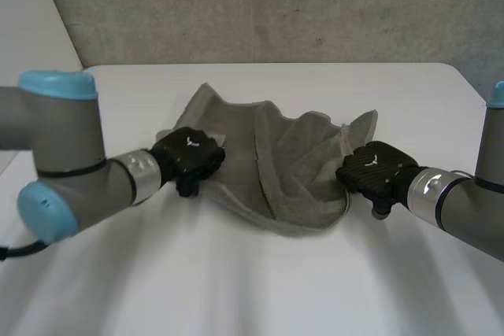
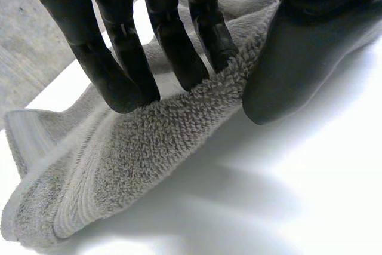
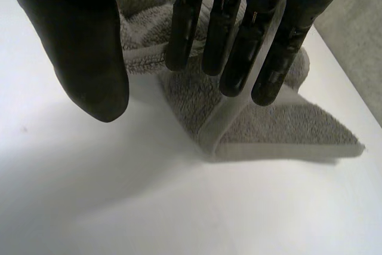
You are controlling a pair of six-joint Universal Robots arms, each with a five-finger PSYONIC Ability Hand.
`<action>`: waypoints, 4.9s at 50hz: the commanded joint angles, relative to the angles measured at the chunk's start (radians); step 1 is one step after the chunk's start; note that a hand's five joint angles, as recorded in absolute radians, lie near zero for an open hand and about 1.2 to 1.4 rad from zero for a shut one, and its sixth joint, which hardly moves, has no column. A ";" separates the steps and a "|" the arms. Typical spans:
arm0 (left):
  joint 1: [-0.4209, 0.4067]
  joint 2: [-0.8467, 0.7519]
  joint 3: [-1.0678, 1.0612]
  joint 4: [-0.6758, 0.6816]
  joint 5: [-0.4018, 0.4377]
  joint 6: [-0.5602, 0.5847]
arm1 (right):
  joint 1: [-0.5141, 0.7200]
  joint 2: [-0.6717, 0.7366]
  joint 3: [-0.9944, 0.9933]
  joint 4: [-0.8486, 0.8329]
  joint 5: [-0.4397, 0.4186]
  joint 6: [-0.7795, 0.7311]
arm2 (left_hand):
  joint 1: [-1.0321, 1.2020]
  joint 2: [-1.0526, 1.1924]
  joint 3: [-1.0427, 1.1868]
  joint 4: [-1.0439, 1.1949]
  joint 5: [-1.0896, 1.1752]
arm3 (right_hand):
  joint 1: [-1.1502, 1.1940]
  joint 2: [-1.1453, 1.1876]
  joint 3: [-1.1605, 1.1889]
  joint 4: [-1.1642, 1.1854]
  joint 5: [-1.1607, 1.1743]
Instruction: Fold the towel.
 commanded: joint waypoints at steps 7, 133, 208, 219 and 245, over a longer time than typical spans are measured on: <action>0.026 0.238 -0.428 0.154 -0.005 -0.097 | 0.011 -0.027 0.009 0.011 -0.044 -0.001 | -0.338 -0.337 -0.076 -0.343 -0.067 | 0.027 0.037 0.020 0.015 0.009; 0.187 0.217 -0.425 0.161 -0.035 0.062 | 0.025 0.137 -0.249 -0.153 -0.162 -0.015 | -0.106 -0.105 0.156 -0.111 0.165 | -0.529 -0.520 -0.537 -0.542 -0.548; 0.226 0.134 0.240 0.157 -0.109 -0.513 | 0.081 0.343 -1.224 0.284 0.212 0.037 | -0.106 -0.105 0.156 -0.111 0.165 | 0.692 0.702 0.685 0.680 0.674; 0.163 0.209 0.525 0.548 -0.272 -0.652 | 0.038 0.335 -1.519 -0.061 0.189 0.438 | -0.106 -0.105 0.156 -0.111 0.165 | 0.692 0.702 0.685 0.680 0.674; 0.279 0.079 -0.263 0.810 -0.062 -0.617 | 0.068 0.384 -0.640 0.003 0.026 0.139 | -0.106 -0.105 0.156 -0.111 0.165 | 0.692 0.702 0.685 0.680 0.674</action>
